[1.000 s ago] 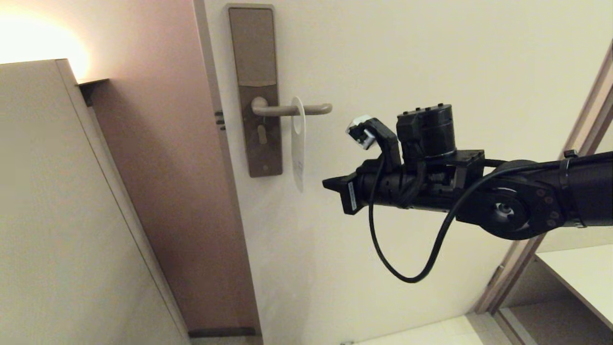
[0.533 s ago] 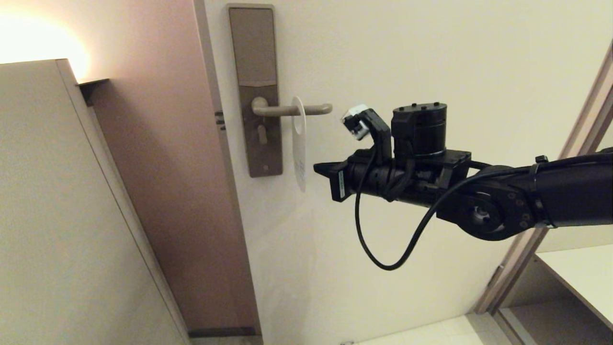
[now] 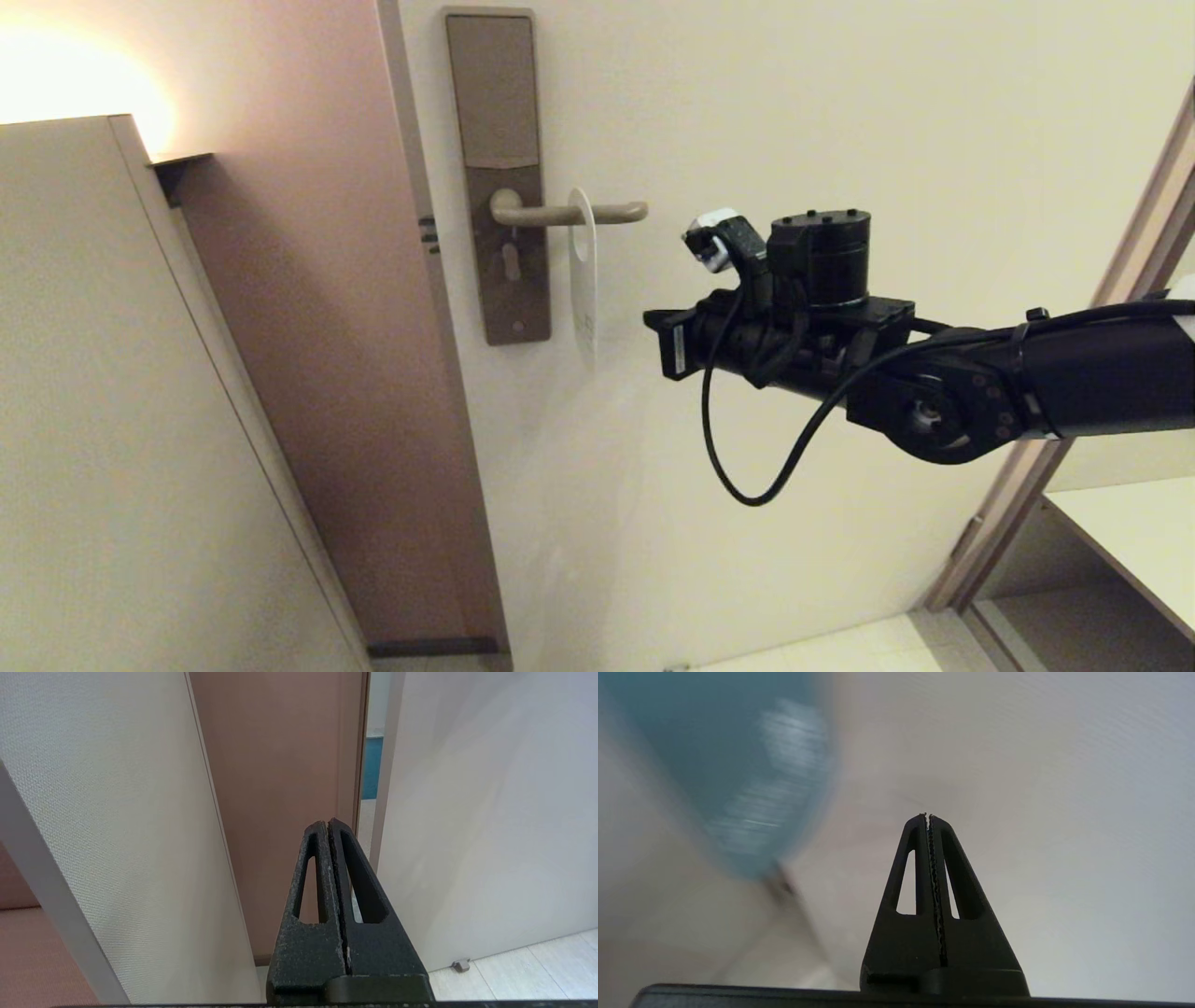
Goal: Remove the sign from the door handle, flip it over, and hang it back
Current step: Hang the sign back with the other side facing out
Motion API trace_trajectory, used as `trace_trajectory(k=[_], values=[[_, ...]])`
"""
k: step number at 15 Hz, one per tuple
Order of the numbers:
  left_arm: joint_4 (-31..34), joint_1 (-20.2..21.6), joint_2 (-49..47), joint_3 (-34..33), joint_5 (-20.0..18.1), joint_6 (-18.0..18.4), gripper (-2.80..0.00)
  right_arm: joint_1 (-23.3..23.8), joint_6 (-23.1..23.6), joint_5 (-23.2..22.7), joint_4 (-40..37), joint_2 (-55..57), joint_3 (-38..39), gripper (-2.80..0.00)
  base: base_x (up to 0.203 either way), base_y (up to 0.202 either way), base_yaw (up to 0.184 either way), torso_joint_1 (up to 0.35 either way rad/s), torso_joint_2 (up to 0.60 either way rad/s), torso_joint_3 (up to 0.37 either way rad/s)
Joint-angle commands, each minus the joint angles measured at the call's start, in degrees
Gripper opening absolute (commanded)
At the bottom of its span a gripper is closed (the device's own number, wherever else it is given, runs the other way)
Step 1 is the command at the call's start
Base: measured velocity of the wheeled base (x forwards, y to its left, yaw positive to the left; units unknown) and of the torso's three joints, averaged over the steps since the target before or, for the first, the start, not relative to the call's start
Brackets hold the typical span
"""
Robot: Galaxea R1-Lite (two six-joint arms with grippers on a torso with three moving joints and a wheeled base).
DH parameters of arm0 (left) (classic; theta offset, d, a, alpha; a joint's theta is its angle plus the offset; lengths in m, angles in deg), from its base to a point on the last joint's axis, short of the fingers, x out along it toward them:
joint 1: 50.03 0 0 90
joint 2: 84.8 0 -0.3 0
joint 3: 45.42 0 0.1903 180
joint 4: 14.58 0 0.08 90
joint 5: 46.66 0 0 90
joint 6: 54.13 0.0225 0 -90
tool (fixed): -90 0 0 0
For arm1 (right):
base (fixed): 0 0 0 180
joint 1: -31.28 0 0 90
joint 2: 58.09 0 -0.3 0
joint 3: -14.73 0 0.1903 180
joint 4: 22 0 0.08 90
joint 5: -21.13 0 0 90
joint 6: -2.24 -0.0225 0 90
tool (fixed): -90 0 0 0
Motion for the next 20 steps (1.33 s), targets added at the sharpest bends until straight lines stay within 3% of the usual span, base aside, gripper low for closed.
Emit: trace_trajectory(k=[1, 4, 9, 14, 20], values=[[-0.01, 0.0, 0.02, 0.0, -0.02, -0.01, -2.8, 1.62, 0.05, 1.75, -1.42, -0.45, 0.08, -2.8, 0.0, 0.0, 0.0, 0.0, 0.0, 0.0], [-0.01, 0.0, 0.02, 0.0, -0.02, 0.07, -2.8, 6.28, 0.03, 6.95, -4.48, -2.86, 1.32, -2.8, 0.0, 0.0, 0.0, 0.0, 0.0, 0.0], [-0.01, 0.0, 0.02, 0.0, -0.02, -0.01, -2.8, 15.58, 0.09, 11.82, -4.57, -10.27, 6.58, -2.8, 0.0, 0.0, 0.0, 0.0, 0.0, 0.0], [-0.01, 0.0, 0.02, 0.0, -0.02, -0.01, -2.8, 22.35, 0.16, 15.35, -4.79, -21.87, 15.71, -2.8, 0.0, 0.0, 0.0, 0.0, 0.0, 0.0], [-0.01, 0.0, 0.02, 0.0, -0.02, 0.07, -2.8, 28.45, 0.46, 18.07, -10.86, -39.08, 27.18, -2.8, 0.0, 0.0, 0.0, 0.0, 0.0, 0.0]])
